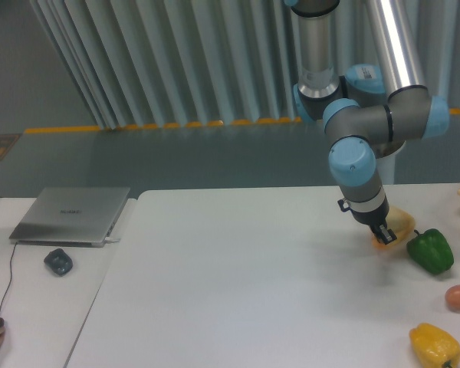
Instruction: Place the triangular bread in the basket
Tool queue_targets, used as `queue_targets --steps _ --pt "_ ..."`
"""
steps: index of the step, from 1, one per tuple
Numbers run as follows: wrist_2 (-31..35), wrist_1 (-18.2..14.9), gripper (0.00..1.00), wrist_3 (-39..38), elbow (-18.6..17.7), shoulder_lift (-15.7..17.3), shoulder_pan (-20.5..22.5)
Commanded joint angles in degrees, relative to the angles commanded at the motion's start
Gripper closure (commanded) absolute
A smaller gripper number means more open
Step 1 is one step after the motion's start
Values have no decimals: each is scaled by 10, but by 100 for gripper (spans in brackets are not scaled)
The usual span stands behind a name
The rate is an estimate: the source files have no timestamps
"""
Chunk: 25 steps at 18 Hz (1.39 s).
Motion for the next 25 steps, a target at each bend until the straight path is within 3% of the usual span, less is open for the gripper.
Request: queue_targets --steps 2,3,6,8,12,15,25 --pt "-8 -28 100 -3 15 17 12" --pt "-9 -63 100 0 32 30 26" --pt "-19 -124 100 2 82 34 43" --pt "-23 -147 100 4 105 34 56" --pt "-26 -166 100 53 120 47 90" --pt "-25 -178 100 156 118 68 148" --pt "-24 -172 100 413 119 69 290"
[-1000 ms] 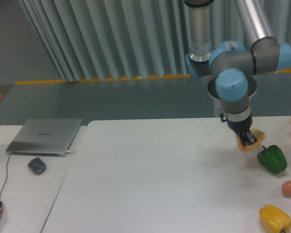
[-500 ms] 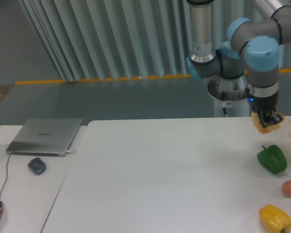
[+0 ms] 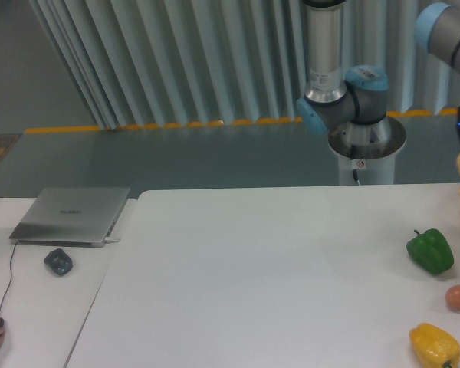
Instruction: Place the triangular bread in the basket
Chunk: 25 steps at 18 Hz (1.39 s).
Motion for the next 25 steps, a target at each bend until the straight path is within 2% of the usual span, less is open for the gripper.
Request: queue_targets --steps 3,10,11,12,15,17,23,25 --pt "0 44 100 47 -7 -15 27" --pt "-3 87 100 70 -13 -44 46" --pt "-4 88 97 87 -13 -44 52" --pt "-4 88 92 106 -13 -45 57" --pt "-12 89 20 132 -13 -45 65" --pt "-13 89 2 132 -13 -45 65" --pt "-17 89 0 131 -13 -41 63" --pt "-38 89 0 131 -13 -41 61"
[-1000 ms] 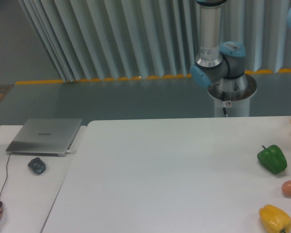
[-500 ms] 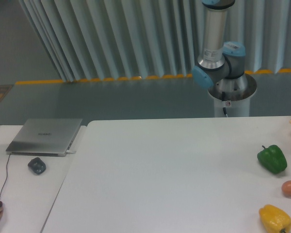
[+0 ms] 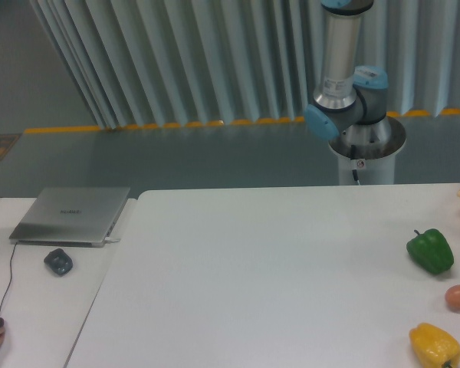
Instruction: Place the triangular bread in the basket
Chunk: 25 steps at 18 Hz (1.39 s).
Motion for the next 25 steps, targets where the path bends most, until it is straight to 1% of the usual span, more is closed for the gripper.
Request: queue_targets --steps 2,3,5,6,8,10,11,12,14,16,18,20,22,25 --pt "-34 0 0 -6 0 0 -4" --pt "-36 -2 0 -7 3 2 -8" --pt "-40 -7 0 1 10 5 -32" --pt "-51 -9 0 1 8 11 -41" --pt "-77 -25 0 1 6 25 -50" --pt "-75 -28 0 -1 6 41 -63" --pt "-73 -27 0 -3 5 43 -74" --pt "-71 -26 0 -8 5 44 -96" --pt "-63 -24 0 -9 4 42 -104" --pt "-67 -21 0 -11 4 39 -114" --pt "-68 -5 0 -37 6 37 -120" --pt "-67 3 0 -58 11 27 -134" --pt "-68 8 0 -63 12 15 -141" --pt "-67 11 0 -92 13 1 -155"
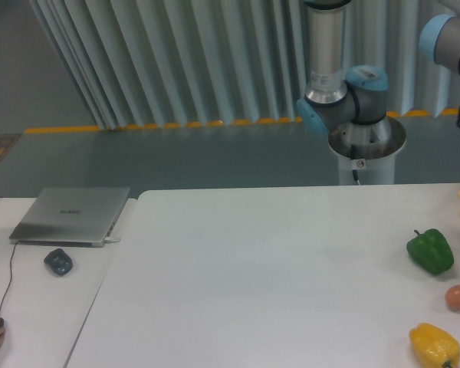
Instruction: Place the triangular bread in the basket
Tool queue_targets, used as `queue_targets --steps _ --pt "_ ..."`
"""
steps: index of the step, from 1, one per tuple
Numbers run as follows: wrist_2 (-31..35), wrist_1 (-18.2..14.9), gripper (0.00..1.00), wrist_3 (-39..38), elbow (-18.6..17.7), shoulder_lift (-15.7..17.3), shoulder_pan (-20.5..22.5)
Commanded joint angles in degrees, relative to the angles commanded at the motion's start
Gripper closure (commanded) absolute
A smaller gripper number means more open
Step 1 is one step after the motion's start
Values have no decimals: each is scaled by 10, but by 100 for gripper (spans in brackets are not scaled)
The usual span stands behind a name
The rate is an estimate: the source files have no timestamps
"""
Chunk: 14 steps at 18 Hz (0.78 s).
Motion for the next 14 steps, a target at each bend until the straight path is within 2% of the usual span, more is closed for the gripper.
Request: queue_targets --steps 4,8,14 --pt "2 4 0 -2 -8 -14 -1" --pt "4 18 0 -3 -8 -16 -1" --pt "5 18 0 -4 -8 -15 -1"
